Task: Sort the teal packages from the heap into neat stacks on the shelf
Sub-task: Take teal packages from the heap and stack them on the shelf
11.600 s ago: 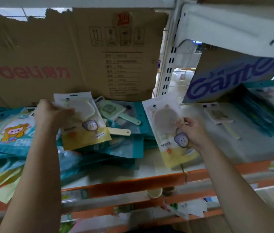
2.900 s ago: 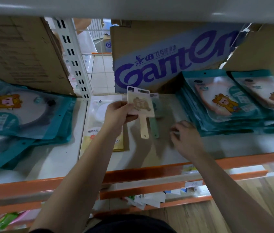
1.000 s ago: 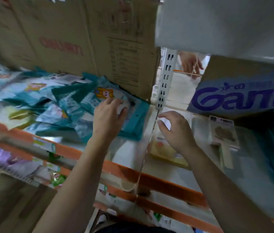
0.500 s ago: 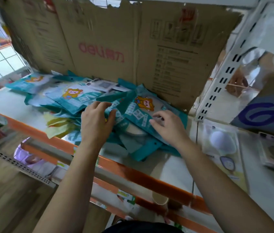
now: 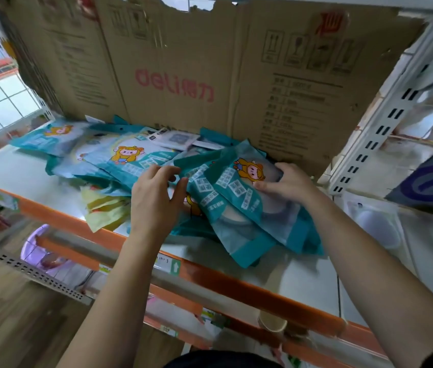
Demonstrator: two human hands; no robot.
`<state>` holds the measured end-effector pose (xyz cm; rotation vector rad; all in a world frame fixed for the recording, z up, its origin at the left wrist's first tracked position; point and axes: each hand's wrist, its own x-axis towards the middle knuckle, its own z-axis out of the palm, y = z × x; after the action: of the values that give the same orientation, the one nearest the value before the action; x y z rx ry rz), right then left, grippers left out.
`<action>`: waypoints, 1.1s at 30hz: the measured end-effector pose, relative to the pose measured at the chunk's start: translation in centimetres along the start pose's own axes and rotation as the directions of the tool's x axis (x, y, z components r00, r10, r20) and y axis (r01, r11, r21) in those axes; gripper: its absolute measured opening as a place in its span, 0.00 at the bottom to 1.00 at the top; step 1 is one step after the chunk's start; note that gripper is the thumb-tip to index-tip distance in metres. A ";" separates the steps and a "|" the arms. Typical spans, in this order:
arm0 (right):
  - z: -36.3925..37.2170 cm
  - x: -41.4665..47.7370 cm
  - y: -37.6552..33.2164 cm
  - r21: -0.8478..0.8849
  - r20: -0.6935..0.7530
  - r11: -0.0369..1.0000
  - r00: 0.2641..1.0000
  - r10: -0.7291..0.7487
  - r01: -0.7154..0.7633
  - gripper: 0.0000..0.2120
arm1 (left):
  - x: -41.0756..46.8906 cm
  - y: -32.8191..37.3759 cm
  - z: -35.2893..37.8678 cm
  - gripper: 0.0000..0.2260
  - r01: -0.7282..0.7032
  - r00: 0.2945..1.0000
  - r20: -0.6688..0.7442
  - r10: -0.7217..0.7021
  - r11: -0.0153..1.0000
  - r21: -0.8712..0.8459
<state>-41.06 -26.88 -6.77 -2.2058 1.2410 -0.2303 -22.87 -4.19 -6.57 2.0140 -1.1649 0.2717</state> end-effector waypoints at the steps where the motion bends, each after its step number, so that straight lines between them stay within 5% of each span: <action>1: 0.2 0.0 0.1 0.028 0.001 0.999 0.999 0.035 -0.035 0.39 | -0.1 0.1 0.0 0.10 -0.002 1.000 -0.001 0.002 1.000 -0.010; 8: -0.5 -0.7 0.9 0.145 -0.087 0.980 0.985 0.147 -0.133 0.26 | -0.9 0.7 0.4 0.06 -0.005 1.000 0.007 0.005 1.000 -0.012; 13: -1.0 -1.8 2.4 0.386 0.000 0.908 0.984 0.177 -0.163 0.14 | -1.8 1.6 0.9 0.06 -0.003 1.000 0.020 0.003 1.000 -0.015; 19: -2.6 -3.2 4.6 0.592 -0.018 0.781 0.965 0.262 -0.201 0.11 | -3.0 2.8 1.1 0.09 0.047 0.998 0.042 -0.046 0.999 -0.013; 29: -4.6 -7.2 8.5 0.697 -0.163 0.700 0.917 0.365 -0.155 0.10 | -1.2 4.8 2.4 0.17 0.144 0.987 0.054 -0.148 0.987 0.070; 33: -5.0 -8.4 9.0 0.713 -0.163 0.683 0.909 0.383 -0.159 0.11 | 1.6 4.8 3.1 0.20 0.038 0.991 0.119 -0.059 0.985 0.169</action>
<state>-54.26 -25.51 -6.73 -1.3409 1.3427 -0.7965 -26.49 -8.76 -5.36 2.2297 -1.2015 0.2285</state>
